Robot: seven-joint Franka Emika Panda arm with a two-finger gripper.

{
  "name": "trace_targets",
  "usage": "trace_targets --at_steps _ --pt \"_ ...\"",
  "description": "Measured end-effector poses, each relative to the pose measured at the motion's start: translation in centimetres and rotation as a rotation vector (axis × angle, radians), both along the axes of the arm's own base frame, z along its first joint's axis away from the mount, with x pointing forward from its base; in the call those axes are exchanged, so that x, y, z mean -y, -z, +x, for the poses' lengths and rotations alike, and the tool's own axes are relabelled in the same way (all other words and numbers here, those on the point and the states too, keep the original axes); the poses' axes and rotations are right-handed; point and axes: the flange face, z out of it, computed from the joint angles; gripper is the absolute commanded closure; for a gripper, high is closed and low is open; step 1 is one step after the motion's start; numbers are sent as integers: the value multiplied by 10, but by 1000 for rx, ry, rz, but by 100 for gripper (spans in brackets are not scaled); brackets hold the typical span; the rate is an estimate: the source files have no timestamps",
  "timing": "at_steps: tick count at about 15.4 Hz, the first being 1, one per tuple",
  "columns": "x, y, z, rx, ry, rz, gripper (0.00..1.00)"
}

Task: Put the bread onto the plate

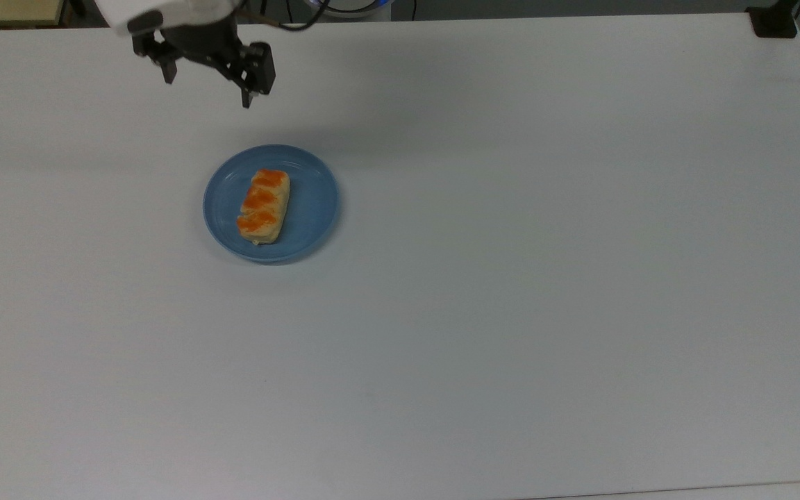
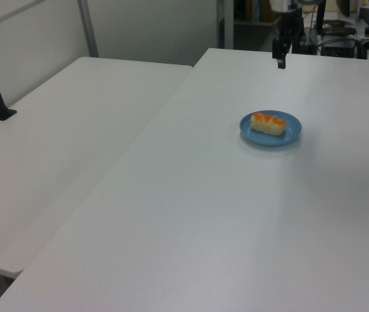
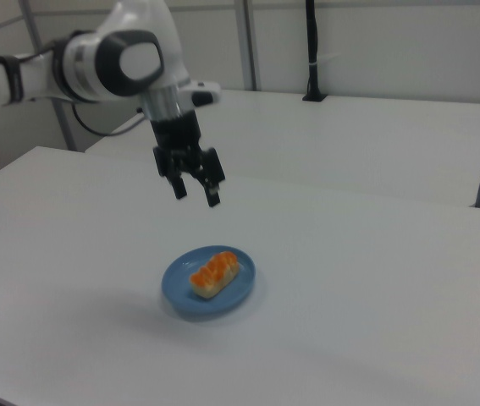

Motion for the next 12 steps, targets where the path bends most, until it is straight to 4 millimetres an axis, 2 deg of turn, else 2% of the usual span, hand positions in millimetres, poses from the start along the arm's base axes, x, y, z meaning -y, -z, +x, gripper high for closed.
trace_targets --at_steps 3,4,5,8,12 --pt "-10 -48 -17 84 9 22 0" --pt "-13 -71 -29 118 13 23 0" --pt "-16 -83 -36 130 14 25 0" --pt "-28 -104 -50 144 -28 34 0" --pt "-23 -111 -52 141 -146 48 0"
